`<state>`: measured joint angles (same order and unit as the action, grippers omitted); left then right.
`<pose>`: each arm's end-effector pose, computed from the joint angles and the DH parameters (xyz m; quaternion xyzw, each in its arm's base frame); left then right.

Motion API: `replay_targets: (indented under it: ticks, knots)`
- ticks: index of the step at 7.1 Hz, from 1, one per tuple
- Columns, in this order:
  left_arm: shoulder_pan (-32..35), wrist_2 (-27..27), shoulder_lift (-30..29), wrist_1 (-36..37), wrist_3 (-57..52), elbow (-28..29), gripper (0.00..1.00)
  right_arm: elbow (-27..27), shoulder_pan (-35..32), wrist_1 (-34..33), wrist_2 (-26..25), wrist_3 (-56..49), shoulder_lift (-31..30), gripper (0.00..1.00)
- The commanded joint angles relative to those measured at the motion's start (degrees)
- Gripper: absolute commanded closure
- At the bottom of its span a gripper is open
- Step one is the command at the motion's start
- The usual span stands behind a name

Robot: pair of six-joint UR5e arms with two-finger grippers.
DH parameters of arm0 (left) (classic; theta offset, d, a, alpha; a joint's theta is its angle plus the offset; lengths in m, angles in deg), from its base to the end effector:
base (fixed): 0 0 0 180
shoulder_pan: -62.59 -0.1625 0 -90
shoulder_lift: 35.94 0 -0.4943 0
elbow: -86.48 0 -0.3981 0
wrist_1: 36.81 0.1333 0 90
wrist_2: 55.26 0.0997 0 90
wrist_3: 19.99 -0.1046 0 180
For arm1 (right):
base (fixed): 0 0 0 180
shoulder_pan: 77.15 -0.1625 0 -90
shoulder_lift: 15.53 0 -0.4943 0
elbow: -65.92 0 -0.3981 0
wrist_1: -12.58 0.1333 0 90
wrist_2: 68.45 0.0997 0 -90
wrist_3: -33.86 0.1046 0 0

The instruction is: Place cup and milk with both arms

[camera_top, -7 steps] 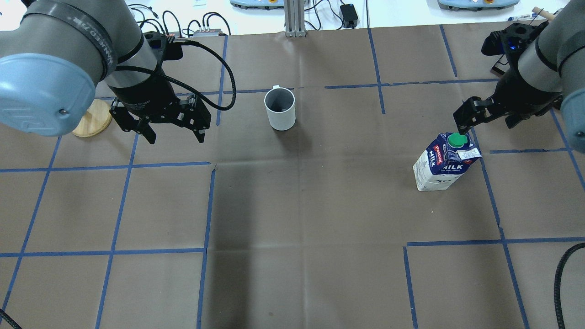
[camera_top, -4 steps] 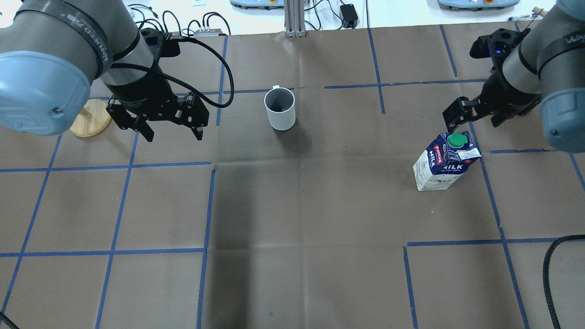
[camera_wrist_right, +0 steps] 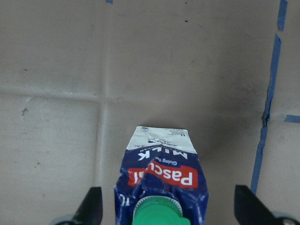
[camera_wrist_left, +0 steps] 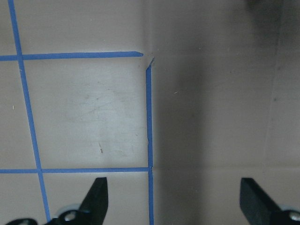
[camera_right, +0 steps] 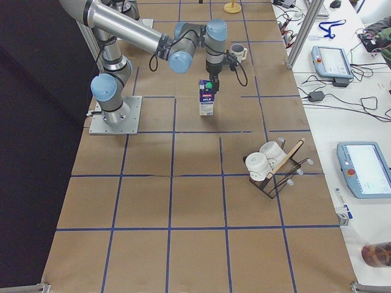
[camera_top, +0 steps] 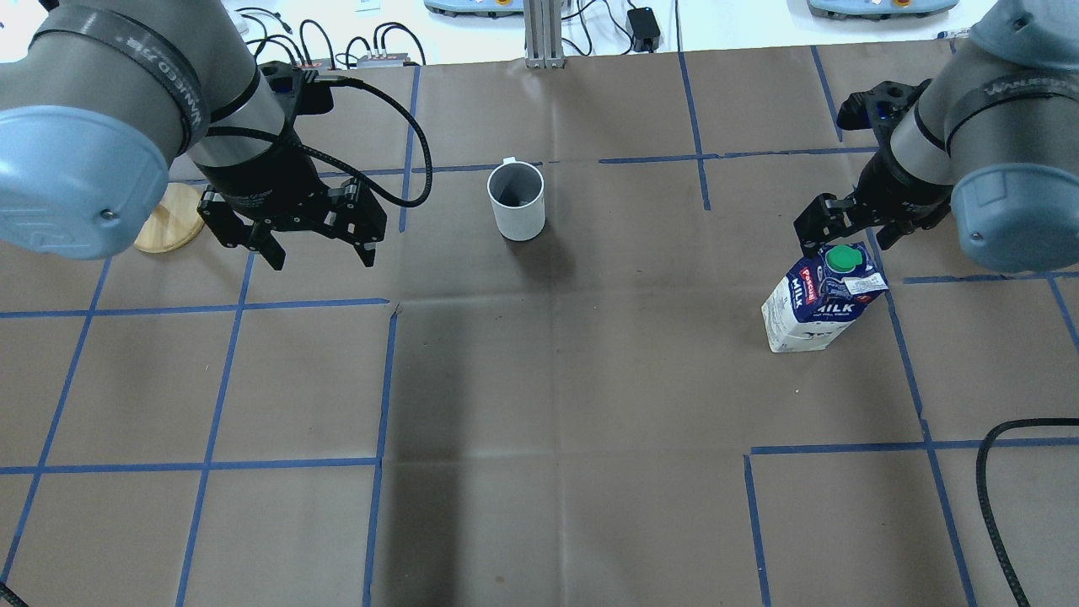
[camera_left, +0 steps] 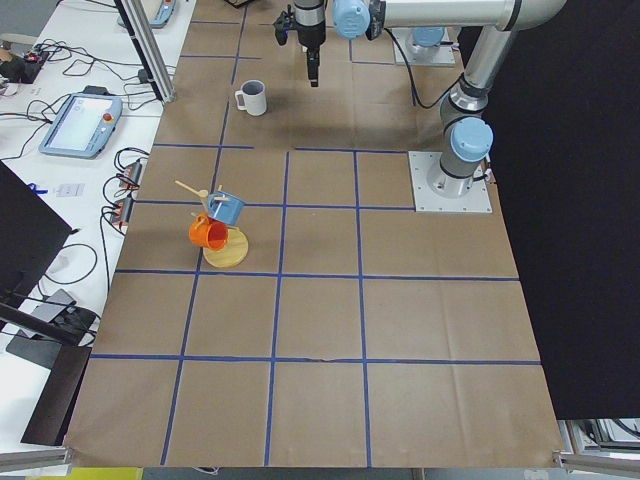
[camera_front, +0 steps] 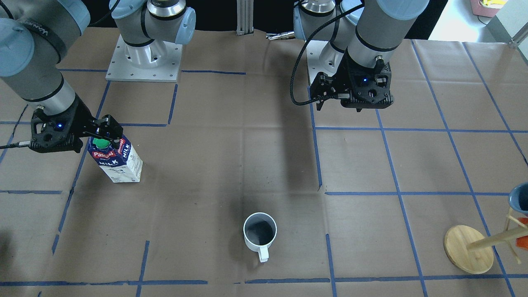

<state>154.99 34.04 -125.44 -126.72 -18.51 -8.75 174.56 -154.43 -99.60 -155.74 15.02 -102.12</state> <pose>-0.1547 -0.4773 0.5116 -0.0078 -0.9991 -0.0407 0.0047 0.0251 -0.5165 0.4022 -0.0534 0.9983 -0.0075 0.0224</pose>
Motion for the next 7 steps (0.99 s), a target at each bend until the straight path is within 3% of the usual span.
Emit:
replay_targets:
  ticks: [1,4,6,7]
  knots:
    - [0.1,0.0,0.0,0.0,-0.1,-0.1,0.0,1.4,-0.5,-0.2,-0.1,0.0,0.5,0.03]
    - [0.1,0.1,0.0,-0.2,-0.1,-0.1,0.0,1.5,-0.5,-2.0,-0.7,0.0,0.6,0.36]
    - [0.1,0.1,0.0,-0.2,-0.1,-0.1,0.0,1.5,-0.5,-1.9,-0.7,-0.1,0.7,0.49]
    - [0.1,0.3,-0.1,-0.4,-0.2,-0.2,0.0,1.1,-0.5,-2.0,-0.7,0.0,0.6,0.5]
